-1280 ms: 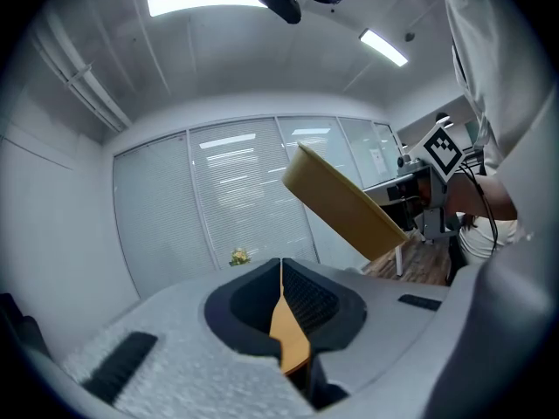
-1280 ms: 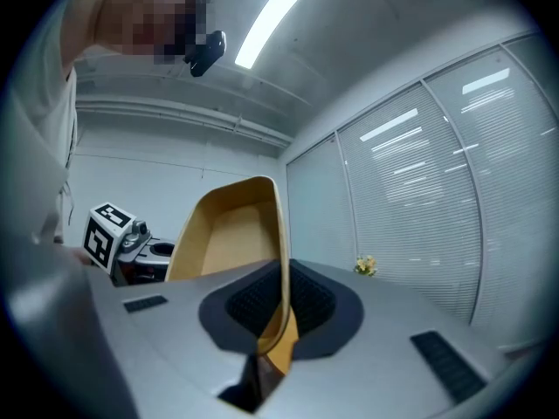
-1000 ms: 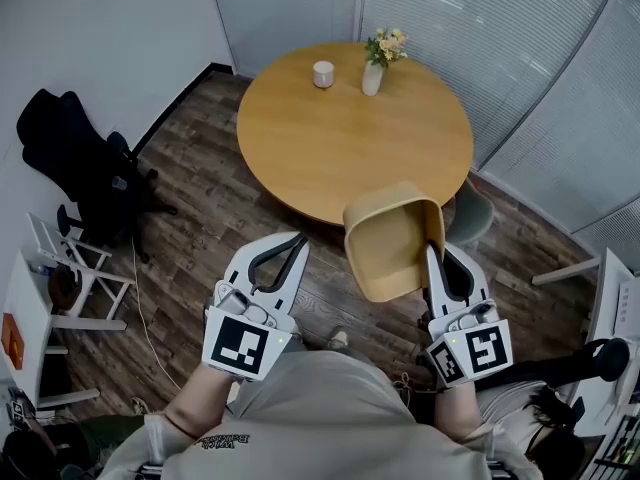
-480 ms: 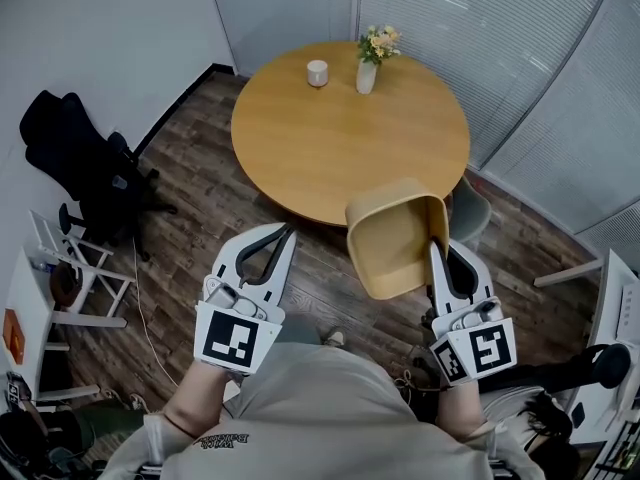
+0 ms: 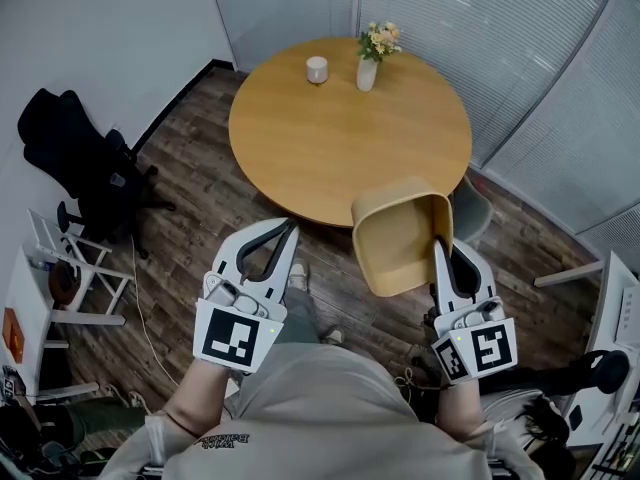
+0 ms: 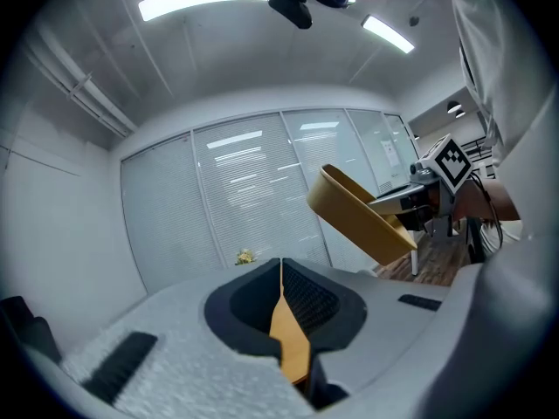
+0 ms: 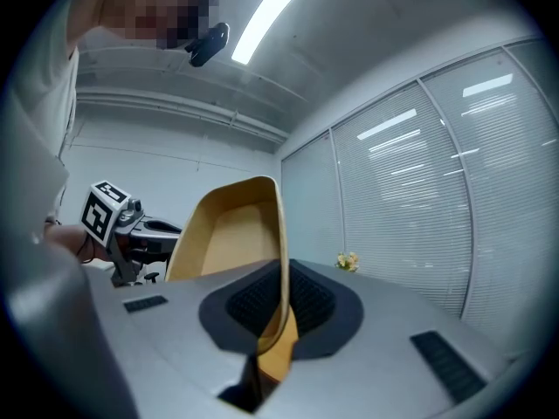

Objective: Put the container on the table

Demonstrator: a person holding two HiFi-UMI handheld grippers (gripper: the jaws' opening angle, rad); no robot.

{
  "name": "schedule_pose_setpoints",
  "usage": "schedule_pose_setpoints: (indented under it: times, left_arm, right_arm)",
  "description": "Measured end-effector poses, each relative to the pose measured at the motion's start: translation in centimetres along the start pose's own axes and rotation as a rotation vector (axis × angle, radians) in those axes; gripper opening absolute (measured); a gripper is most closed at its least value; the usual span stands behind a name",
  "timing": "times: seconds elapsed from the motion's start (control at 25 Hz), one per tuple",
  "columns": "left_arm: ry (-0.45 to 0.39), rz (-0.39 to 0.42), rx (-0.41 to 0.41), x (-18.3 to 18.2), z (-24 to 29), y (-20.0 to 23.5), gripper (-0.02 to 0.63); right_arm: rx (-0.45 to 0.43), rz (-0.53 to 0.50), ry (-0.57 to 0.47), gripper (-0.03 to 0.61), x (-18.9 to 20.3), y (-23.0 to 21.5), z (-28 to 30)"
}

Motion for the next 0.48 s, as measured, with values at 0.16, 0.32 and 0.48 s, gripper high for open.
schedule_pose_setpoints:
  times: [0.16,0.32,0.48]
  left_arm:
    - [0.006,0.002,0.005,1.1,1.1,0.9,0.028]
    - [0.018,-0.013,0.014,2.2,2.3,2.2,0.028]
    - [0.025,-0.002,0.022,3.0,4.2,4.0,0.028]
  right_arm:
    - [0.017,-0.006,0.011,0.032,0.4,-0.6,1.0]
    - [0.024,-0.009,0.021,0.032,0.8,-1.0,2.5]
    - [0.040,-0.013,0.006,0.032,1.0,-1.9,4.9]
Point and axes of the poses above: the fingertips, and each gripper's own axes: z forward along the fingers, y to its left, x out of its underside, the point moved 6 cm from there along -z, backward along the fingers, and after that the axes turned 9 degrees about -y, right-handed, at the moved point
